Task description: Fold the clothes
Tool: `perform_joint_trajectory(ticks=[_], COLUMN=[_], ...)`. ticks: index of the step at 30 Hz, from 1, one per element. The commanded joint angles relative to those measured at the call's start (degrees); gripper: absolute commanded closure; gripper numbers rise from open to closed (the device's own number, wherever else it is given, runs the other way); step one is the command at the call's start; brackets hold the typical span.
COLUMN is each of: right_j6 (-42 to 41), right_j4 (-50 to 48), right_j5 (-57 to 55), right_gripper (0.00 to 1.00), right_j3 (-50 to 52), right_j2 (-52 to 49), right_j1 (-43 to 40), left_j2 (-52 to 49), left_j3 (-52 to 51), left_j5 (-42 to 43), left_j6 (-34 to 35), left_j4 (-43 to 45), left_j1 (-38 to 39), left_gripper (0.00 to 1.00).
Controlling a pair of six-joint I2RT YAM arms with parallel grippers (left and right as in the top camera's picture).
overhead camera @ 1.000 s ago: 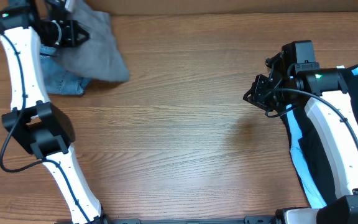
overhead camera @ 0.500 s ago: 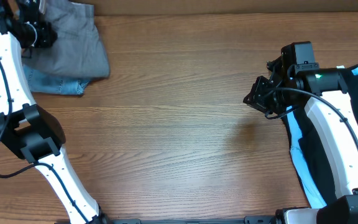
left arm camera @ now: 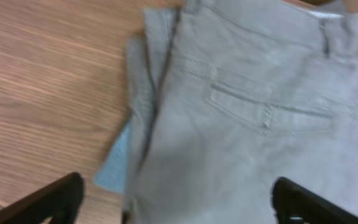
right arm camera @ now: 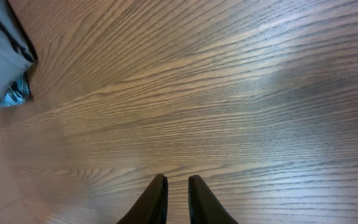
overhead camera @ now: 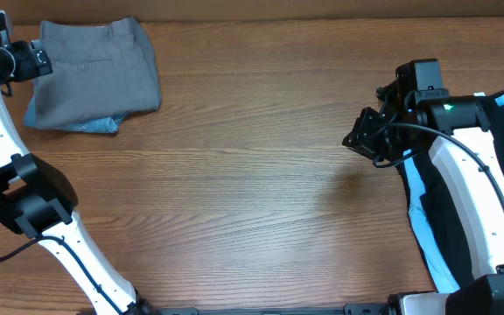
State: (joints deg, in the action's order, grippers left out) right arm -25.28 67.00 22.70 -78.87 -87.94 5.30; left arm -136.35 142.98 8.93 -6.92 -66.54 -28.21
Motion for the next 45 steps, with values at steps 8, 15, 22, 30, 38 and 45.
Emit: perform_joint_trajectory(ticks=[8,15,22,30,38,45], right_j6=[-0.20,0.17,5.88,17.18,19.98,19.98], right_j4=[-0.83,-2.27,-7.19,-9.97,-10.10,-7.96], right_j5=[0.48,-1.51,-1.66,-1.73,-6.64,-6.62], right_gripper=[0.84,0.85,0.85,0.76,0.07,0.00], right_j3=[-0.76,-0.76,-1.40,-6.73,-7.82,-7.82], right_j2=[0.13,0.15,2.29,10.43,20.41,23.61], right_j1=[0.11,0.11,0.11,0.11,0.11,0.11], left_j2=[0.09,-2.67,1.68,21.07,37.62,39.58], left_j3=[-5.66,-11.56,-5.86,2.27,2.27,1.31], left_j5=[-4.24,-9.42,-2.93,3.82,-9.57,-16.39], left_j6=[6.10,13.03,11.74,5.09,10.62,16.35], left_j4=[-6.14,-7.39,-15.30,-23.76,-27.54,-30.25], left_j1=[3.17,0.09,-0.63,7.58,29.05,43.19], left_gripper=[0.96,0.55,0.58,0.51,0.00,0.00])
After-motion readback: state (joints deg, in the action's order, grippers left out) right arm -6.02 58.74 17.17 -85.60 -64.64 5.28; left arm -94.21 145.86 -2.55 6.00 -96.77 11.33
